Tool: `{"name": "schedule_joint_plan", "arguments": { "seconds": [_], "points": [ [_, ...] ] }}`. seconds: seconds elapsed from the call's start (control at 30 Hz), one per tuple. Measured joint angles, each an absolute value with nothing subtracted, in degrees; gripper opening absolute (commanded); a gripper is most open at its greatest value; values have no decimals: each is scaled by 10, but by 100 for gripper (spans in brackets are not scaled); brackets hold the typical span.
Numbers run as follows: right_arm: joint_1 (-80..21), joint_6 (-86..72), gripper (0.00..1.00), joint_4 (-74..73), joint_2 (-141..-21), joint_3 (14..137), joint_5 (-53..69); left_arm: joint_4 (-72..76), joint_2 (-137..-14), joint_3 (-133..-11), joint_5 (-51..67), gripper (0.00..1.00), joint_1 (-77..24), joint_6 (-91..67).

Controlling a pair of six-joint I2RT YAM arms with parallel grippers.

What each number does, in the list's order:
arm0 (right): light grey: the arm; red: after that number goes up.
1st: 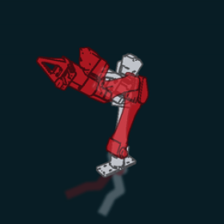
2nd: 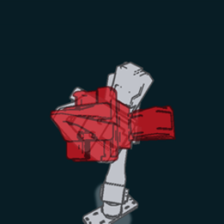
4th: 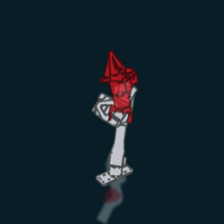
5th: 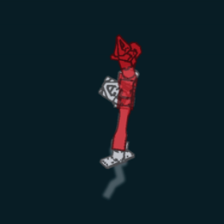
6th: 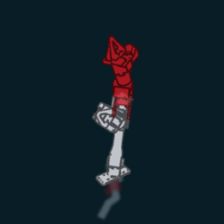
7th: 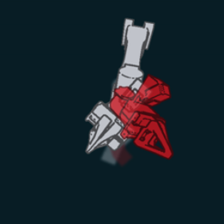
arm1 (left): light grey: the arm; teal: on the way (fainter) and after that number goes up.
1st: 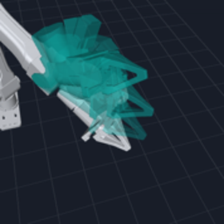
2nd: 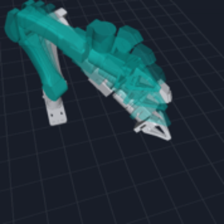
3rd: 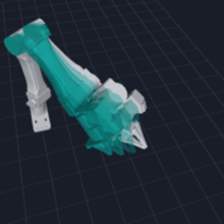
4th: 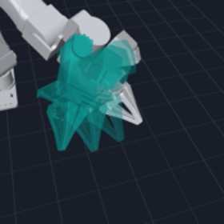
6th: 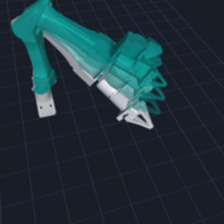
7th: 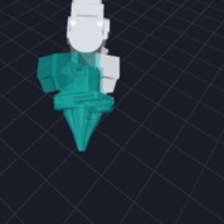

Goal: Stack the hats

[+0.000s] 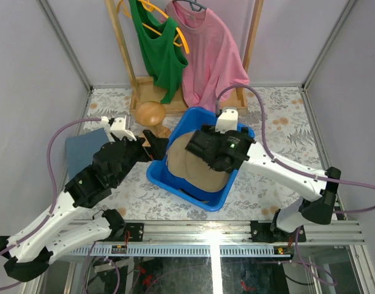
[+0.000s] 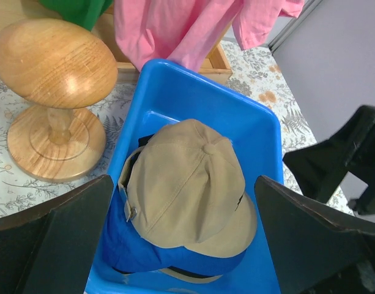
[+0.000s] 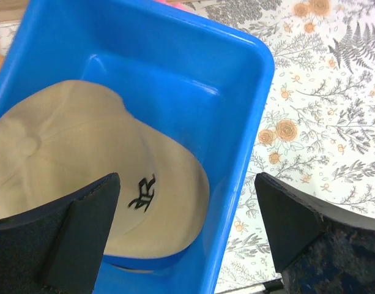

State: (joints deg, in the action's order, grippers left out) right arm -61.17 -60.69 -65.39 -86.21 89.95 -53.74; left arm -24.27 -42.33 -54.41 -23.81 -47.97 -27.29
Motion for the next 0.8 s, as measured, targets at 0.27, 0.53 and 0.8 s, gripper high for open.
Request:
{"name": "schedule_joint_plan", "arguments": {
  "seconds": [0.27,0.53,0.8],
  "points": [
    [-692,-626,97,-755,-901,1002,-591,-274,-390,-574,-243,100,-480,-274],
    [-692,-414,85,-529,-816,884,-557,-297,-435,-622,-260,96,-480,-310],
    [-688,-281,86,-376,-855,870,-527,-337,-472,-643,-279,94,-480,-345]
  ]
}}
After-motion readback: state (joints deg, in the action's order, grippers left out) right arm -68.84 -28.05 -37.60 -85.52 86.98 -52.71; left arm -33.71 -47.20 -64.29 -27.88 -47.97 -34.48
